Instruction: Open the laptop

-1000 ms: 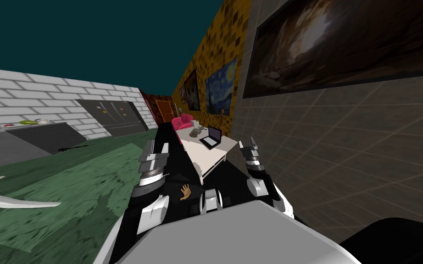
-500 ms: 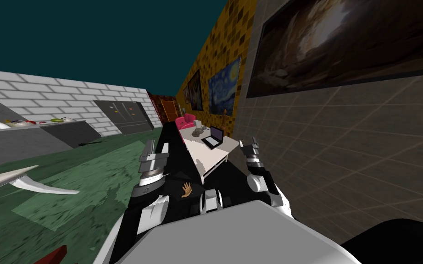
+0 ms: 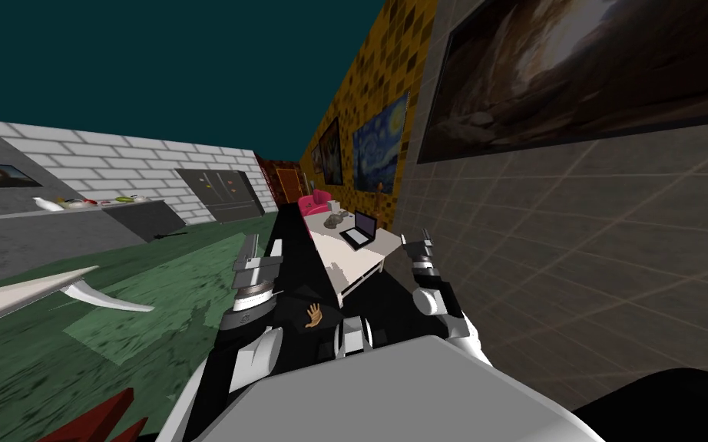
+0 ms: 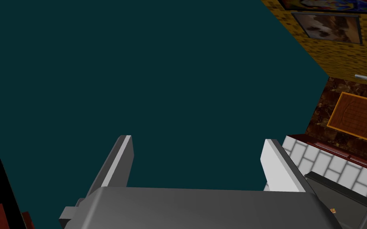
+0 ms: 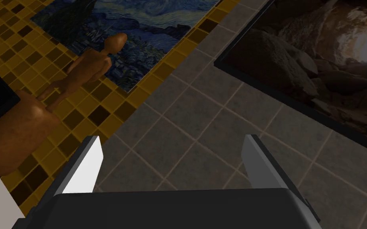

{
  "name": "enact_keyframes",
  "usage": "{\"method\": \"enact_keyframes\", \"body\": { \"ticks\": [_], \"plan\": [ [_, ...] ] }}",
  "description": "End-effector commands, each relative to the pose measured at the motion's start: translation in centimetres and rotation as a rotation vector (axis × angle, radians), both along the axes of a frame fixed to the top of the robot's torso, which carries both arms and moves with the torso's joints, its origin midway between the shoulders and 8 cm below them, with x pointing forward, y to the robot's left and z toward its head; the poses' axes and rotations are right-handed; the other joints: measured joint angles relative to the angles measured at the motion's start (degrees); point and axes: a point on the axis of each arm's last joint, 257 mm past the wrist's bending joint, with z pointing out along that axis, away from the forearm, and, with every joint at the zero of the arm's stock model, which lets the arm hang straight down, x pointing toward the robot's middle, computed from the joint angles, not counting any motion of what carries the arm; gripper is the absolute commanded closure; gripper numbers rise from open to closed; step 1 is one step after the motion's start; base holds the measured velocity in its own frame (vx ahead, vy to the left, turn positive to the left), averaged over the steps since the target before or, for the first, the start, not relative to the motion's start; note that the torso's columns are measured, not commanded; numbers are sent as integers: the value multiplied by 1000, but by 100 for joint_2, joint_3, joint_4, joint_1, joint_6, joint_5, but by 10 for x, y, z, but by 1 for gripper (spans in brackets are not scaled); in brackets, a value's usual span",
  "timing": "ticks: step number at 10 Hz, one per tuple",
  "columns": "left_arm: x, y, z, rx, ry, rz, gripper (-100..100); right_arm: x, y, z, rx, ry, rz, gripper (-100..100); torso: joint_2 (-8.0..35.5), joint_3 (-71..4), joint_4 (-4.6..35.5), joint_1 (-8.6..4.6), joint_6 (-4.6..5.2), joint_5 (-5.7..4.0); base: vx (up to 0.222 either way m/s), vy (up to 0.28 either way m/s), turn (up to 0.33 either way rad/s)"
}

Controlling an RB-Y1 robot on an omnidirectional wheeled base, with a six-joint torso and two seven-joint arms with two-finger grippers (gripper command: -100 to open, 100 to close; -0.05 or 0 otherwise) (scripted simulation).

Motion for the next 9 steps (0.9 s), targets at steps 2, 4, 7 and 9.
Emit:
{"method": "enact_keyframes", "body": {
  "ticks": [2, 4, 7, 9],
  "plan": [
    [0, 0, 0, 0, 0, 0, 0, 16, -15, -11, 171, 9, 62, -100, -2, -1, -1, -3, -2, -1, 3, -25, 149],
    [0, 0, 0, 0, 0, 0, 0, 25, -21, -18, 262, 13, 95, -100, -2, -1, -1, -9, 1, -2, 3, -37, 99],
    [0, 0, 0, 0, 0, 0, 0, 34, -28, -27, 376, 15, 134, -100, 0, 0, 0, 3, 0, 1, 6, -24, 63],
    [0, 0, 0, 0, 0, 0, 0, 44, -31, -35, 466, 21, 170, -100, -2, -1, -1, -6, 0, -2, 7, -39, 119]
  ]
}}
